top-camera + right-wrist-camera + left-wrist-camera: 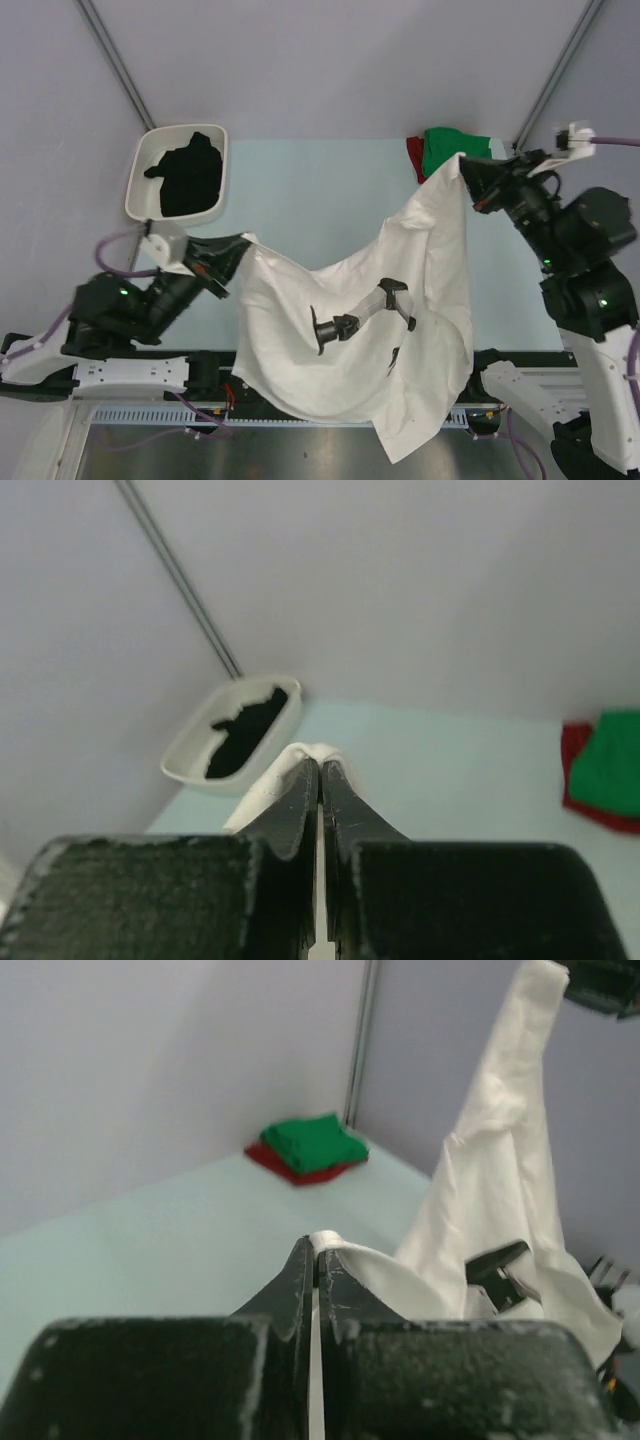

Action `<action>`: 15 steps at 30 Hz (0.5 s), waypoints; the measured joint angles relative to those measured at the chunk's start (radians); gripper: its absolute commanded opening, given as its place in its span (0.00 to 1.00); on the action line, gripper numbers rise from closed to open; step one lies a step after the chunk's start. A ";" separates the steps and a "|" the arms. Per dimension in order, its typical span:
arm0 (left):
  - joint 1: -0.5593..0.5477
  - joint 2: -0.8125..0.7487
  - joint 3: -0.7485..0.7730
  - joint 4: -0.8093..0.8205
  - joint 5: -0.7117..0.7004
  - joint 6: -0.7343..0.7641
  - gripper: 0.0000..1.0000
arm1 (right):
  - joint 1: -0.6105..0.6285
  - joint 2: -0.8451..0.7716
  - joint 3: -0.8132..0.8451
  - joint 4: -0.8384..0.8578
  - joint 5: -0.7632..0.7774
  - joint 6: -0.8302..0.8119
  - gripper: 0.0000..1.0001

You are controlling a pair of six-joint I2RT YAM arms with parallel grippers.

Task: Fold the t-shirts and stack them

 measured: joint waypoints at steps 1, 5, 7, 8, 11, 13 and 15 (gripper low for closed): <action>0.000 -0.006 -0.068 0.010 -0.015 -0.014 0.00 | 0.000 -0.006 -0.072 0.003 0.019 0.002 0.00; 0.016 -0.026 -0.274 0.034 -0.037 -0.092 0.00 | -0.004 0.001 -0.245 -0.007 0.086 0.006 0.00; 0.054 -0.020 -0.348 0.057 -0.020 -0.127 0.00 | -0.007 0.008 -0.282 -0.010 0.109 0.007 0.00; 0.085 -0.008 -0.377 0.071 0.003 -0.148 0.00 | -0.008 0.010 -0.290 -0.008 0.115 0.007 0.00; 0.223 0.070 -0.423 0.125 0.105 -0.201 0.00 | -0.013 0.021 -0.312 0.030 0.129 0.010 0.00; 0.321 0.139 -0.454 0.182 0.184 -0.230 0.00 | -0.016 0.030 -0.320 0.044 0.132 0.011 0.00; 0.407 0.201 -0.484 0.227 0.251 -0.251 0.00 | -0.022 0.045 -0.335 0.065 0.133 0.011 0.00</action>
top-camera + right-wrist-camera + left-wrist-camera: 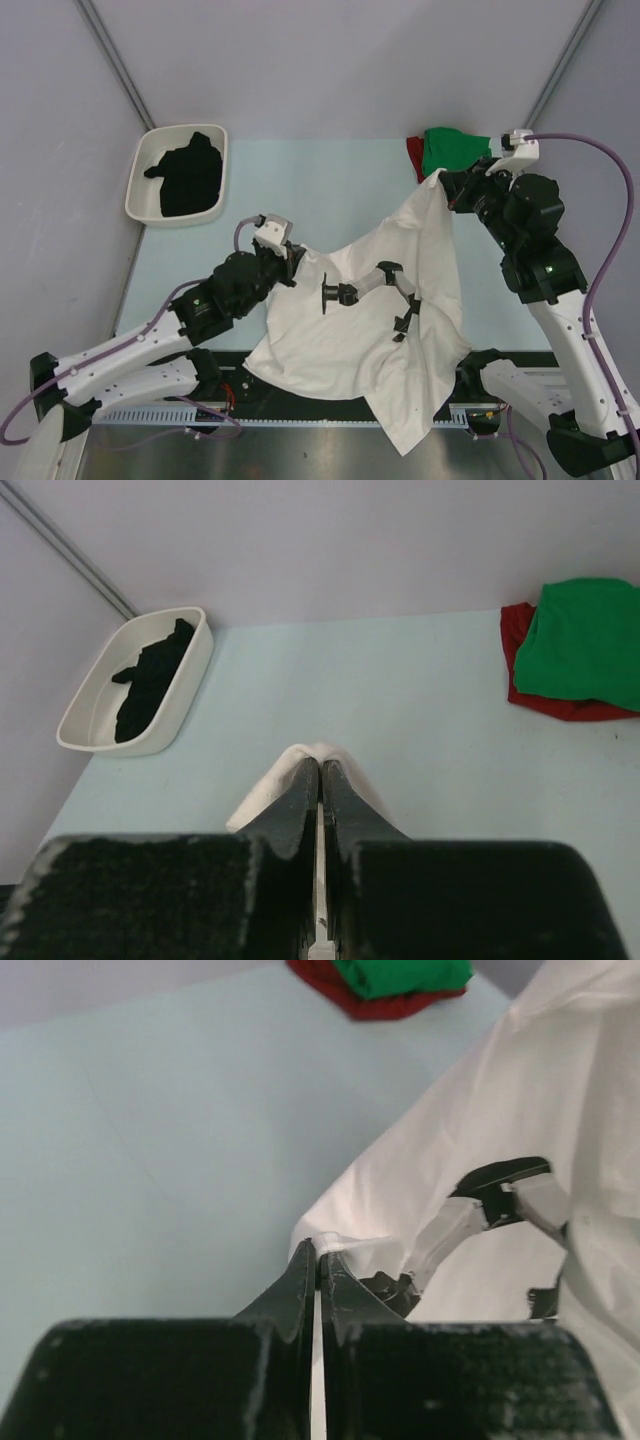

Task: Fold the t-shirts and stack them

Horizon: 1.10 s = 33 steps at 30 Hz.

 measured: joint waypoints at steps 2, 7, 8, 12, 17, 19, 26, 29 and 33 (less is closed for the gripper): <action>0.095 0.066 -0.029 0.031 0.081 -0.027 0.00 | -0.007 0.018 -0.014 0.009 0.000 0.000 0.00; 0.355 0.140 -0.038 0.076 0.204 -0.087 0.00 | -0.048 0.053 -0.066 0.023 0.006 0.007 0.00; 0.401 0.152 -0.035 0.082 0.216 -0.096 0.00 | -0.060 0.057 -0.077 0.022 0.010 0.009 0.00; 0.539 0.227 0.027 0.075 0.269 -0.119 0.00 | -0.119 0.087 -0.095 0.023 0.018 0.022 0.00; 0.675 0.340 0.208 0.020 0.326 -0.117 0.00 | -0.190 0.120 -0.096 0.082 0.000 0.058 0.00; 0.706 0.365 0.274 0.009 0.351 -0.116 0.00 | -0.210 0.123 -0.096 0.107 -0.021 0.069 0.00; 0.790 0.393 0.527 -0.090 0.385 -0.090 0.00 | -0.231 0.119 -0.068 0.203 -0.095 0.077 0.00; 0.812 0.389 0.623 -0.108 0.384 -0.080 0.00 | -0.231 0.105 -0.038 0.241 -0.118 0.066 0.00; 0.816 0.367 0.740 -0.148 0.385 -0.062 0.00 | -0.231 0.077 0.059 0.243 -0.135 0.026 0.00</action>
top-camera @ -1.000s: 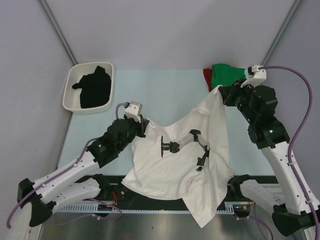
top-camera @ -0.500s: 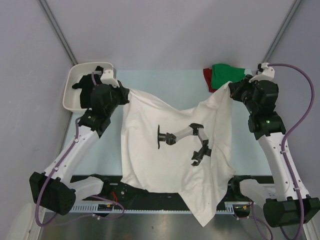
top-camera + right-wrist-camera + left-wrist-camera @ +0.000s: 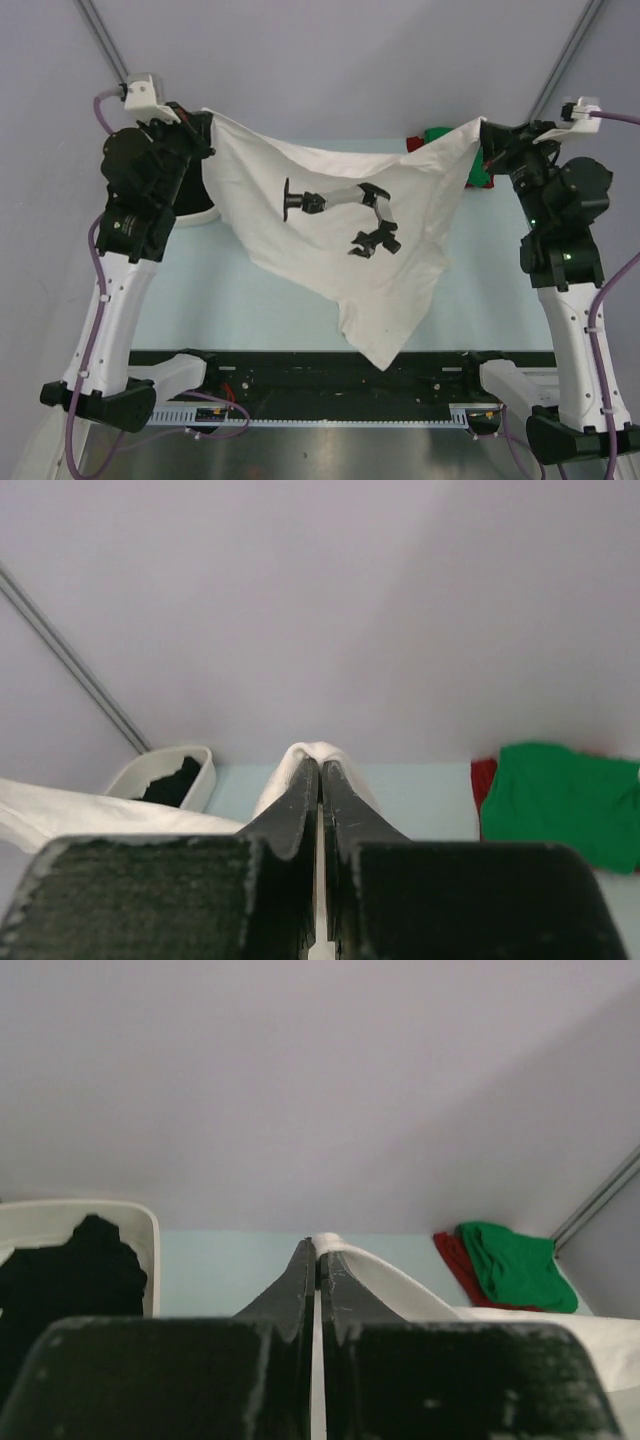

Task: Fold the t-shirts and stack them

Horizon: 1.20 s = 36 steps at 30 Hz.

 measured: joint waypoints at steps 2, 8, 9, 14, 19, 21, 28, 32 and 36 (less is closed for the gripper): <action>0.000 -0.014 0.062 -0.019 0.000 0.011 0.00 | 0.000 -0.015 0.073 -0.003 -0.004 -0.027 0.00; 0.000 -0.171 0.082 -0.043 0.003 0.023 0.00 | 0.000 -0.120 0.236 -0.026 -0.013 -0.084 0.00; 0.000 -0.206 0.082 -0.043 0.003 0.024 0.00 | 0.000 -0.134 0.257 -0.029 -0.018 -0.089 0.00; 0.000 -0.323 0.111 -0.044 0.019 0.032 0.00 | 0.000 -0.188 0.403 -0.042 -0.052 -0.101 0.00; 0.000 -0.357 0.158 -0.036 0.030 0.033 0.00 | -0.001 -0.189 0.492 -0.051 -0.091 -0.100 0.00; 0.000 -0.359 0.164 -0.040 0.037 0.032 0.00 | -0.001 -0.180 0.519 -0.067 -0.102 -0.100 0.00; 0.000 -0.326 0.197 -0.037 0.080 0.031 0.00 | -0.005 -0.105 0.583 -0.071 -0.123 -0.099 0.00; 0.000 -0.303 0.124 0.026 0.097 0.021 0.00 | -0.006 -0.068 0.528 -0.050 -0.114 -0.101 0.00; 0.000 -0.249 -0.050 0.105 0.096 0.006 0.00 | -0.006 -0.042 0.367 -0.004 -0.080 -0.108 0.00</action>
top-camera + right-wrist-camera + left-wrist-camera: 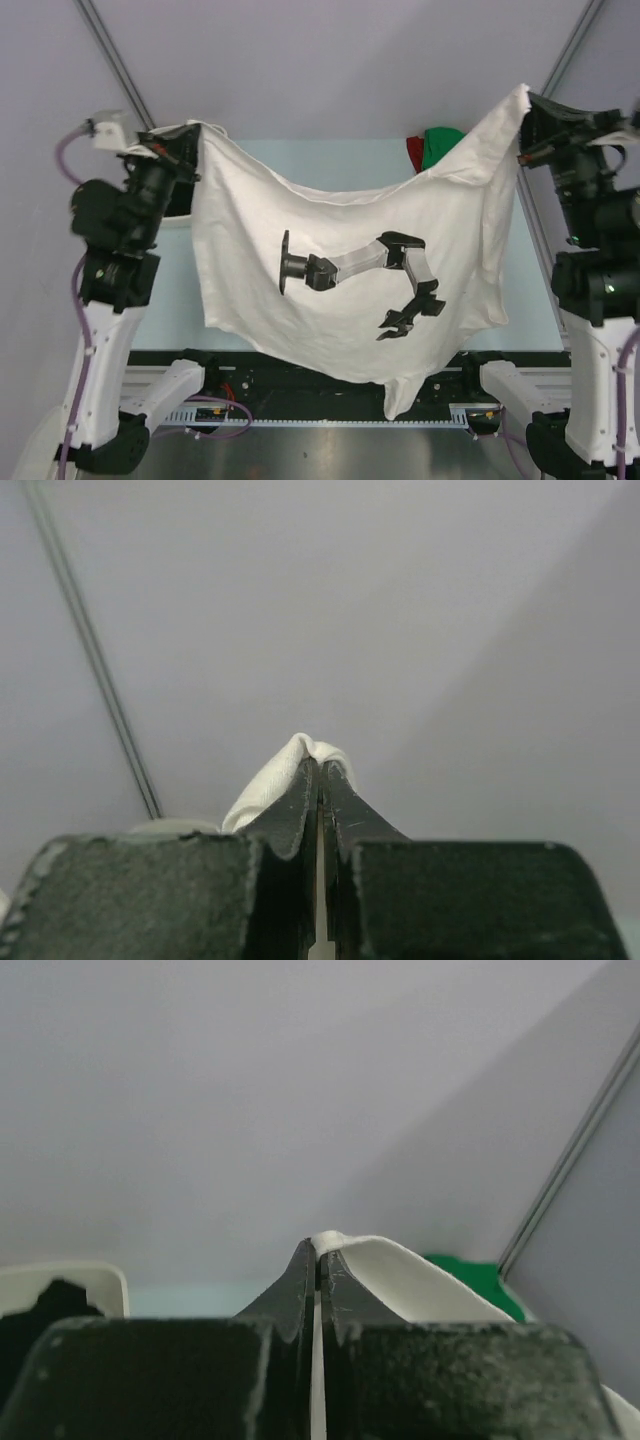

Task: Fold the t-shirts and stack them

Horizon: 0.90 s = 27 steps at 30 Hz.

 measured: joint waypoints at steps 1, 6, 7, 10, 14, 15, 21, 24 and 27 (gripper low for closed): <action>0.000 0.025 -0.051 0.015 -0.003 -0.002 0.00 | 0.000 0.012 -0.060 0.013 0.014 -0.003 0.00; 0.000 0.174 -0.261 0.071 -0.045 -0.014 0.00 | 0.000 0.134 -0.286 0.064 0.082 -0.017 0.00; 0.000 0.202 -0.295 0.072 -0.055 -0.018 0.00 | 0.000 0.179 -0.328 0.075 0.094 -0.017 0.00; 0.000 0.267 -0.352 0.079 -0.091 -0.020 0.00 | -0.001 0.294 -0.382 0.075 0.119 -0.015 0.00; 0.000 0.337 -0.357 0.129 -0.137 -0.019 0.00 | -0.001 0.406 -0.400 0.097 0.132 -0.001 0.00; 0.001 0.352 -0.357 0.145 -0.146 -0.019 0.00 | -0.001 0.428 -0.401 0.111 0.134 0.003 0.00; 0.031 0.491 -0.356 0.223 -0.188 -0.027 0.00 | -0.001 0.548 -0.401 0.240 0.133 0.030 0.00; 0.044 0.571 -0.350 0.237 -0.203 -0.027 0.00 | -0.001 0.612 -0.401 0.307 0.129 0.050 0.00; 0.055 0.639 -0.335 0.245 -0.211 -0.028 0.00 | -0.001 0.673 -0.401 0.356 0.119 0.069 0.00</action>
